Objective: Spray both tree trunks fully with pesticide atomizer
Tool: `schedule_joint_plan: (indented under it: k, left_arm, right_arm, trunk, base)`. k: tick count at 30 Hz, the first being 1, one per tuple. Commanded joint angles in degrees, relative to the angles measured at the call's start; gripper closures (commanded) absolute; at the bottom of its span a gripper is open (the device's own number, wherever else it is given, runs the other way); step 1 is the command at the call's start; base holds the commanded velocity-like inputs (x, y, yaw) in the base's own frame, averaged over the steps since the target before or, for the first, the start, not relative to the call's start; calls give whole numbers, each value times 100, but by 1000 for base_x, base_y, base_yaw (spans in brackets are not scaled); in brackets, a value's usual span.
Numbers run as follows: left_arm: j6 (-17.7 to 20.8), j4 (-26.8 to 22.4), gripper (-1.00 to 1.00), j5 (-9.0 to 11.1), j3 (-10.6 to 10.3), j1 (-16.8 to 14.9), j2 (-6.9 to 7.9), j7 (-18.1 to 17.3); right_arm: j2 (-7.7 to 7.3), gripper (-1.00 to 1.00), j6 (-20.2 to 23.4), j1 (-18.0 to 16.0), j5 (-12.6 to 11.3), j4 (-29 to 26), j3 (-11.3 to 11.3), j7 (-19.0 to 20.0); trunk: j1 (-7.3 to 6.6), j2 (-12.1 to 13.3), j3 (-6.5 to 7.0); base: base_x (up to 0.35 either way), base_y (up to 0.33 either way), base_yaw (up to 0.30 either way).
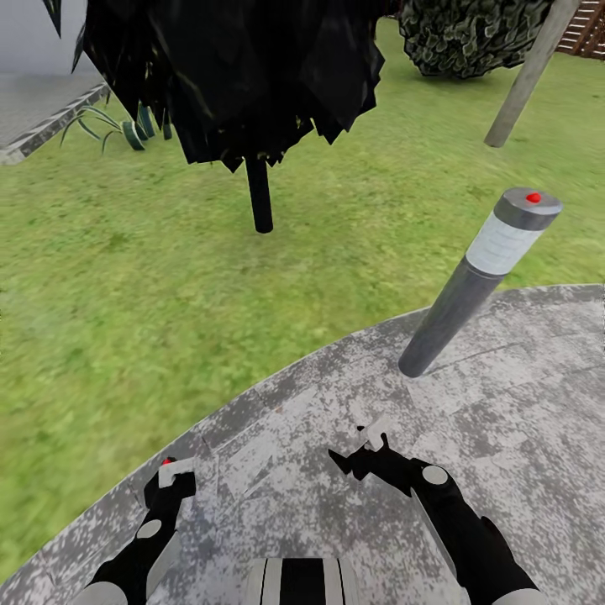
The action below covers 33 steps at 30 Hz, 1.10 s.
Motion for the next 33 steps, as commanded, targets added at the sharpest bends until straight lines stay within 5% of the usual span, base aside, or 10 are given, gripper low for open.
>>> schedule_joint_plan:
  k: [1,27,33]
  left_arm:
    - [-22,4,100,46,-8,-2,1,1]
    - [-22,3,100,48,-9,-2,1,-25]
    - [-22,3,100,46,-9,-2,1,-25]
  right_arm:
    - [-2,-100,18,-1,52,-11,2,17]
    - [-13,-100,19,-1,52,-13,-6,17]
    - [-51,-100,24,-1,52,-33,-401,22]
  trunk:
    - [-3,0,19]
    - [-70,35,595]
    - [-86,43,728]
  base:
    - [0,0,0]
    - [0,0,0]
    - [0,0,0]
